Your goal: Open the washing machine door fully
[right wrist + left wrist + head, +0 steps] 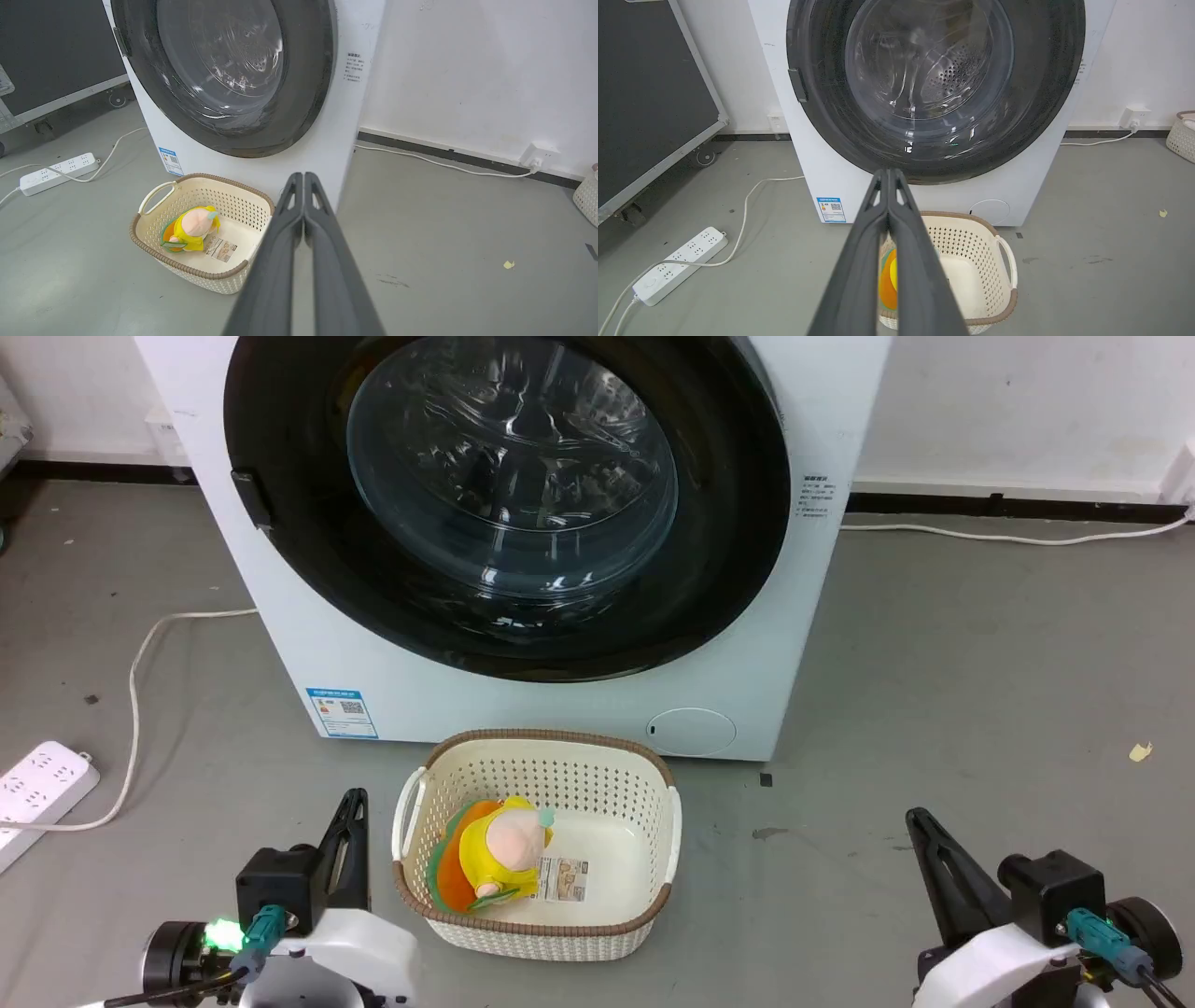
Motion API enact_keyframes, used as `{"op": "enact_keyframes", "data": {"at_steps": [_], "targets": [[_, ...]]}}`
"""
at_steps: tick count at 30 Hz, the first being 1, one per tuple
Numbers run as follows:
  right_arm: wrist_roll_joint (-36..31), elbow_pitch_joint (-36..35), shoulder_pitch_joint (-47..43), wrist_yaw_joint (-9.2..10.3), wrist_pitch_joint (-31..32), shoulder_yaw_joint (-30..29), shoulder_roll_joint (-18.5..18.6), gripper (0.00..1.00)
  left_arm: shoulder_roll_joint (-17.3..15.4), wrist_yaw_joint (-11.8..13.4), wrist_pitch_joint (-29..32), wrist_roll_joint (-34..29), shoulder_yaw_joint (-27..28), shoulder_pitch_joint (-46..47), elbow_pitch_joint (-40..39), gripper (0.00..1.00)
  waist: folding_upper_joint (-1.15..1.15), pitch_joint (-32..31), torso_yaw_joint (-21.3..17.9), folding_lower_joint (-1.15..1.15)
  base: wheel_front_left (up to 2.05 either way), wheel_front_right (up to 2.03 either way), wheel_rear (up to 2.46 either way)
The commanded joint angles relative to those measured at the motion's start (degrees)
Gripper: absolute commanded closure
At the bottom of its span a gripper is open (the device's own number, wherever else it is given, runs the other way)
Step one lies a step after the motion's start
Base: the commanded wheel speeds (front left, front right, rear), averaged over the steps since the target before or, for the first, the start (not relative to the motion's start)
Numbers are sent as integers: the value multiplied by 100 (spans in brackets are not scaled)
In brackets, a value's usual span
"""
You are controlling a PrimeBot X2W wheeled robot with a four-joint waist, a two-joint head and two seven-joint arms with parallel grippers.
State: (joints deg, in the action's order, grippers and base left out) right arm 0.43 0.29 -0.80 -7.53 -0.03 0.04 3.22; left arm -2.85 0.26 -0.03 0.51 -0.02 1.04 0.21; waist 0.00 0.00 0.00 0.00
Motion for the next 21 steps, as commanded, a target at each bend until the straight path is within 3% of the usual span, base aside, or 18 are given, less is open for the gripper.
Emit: {"op": "enact_keyframes", "data": {"at_steps": [1, 21], "targets": [[-43, -29, 80, 4, 3, -4, -35, 100, -3, -26, 3, -51, 2, -104, -21, 100, 0, 0, 0, 0, 0, 0, 0], [-43, -29, 80, 4, 3, -4, -35, 100, -3, -26, 3, -51, 2, -104, -21, 100, 0, 0, 0, 0, 0, 0, 0]]}}
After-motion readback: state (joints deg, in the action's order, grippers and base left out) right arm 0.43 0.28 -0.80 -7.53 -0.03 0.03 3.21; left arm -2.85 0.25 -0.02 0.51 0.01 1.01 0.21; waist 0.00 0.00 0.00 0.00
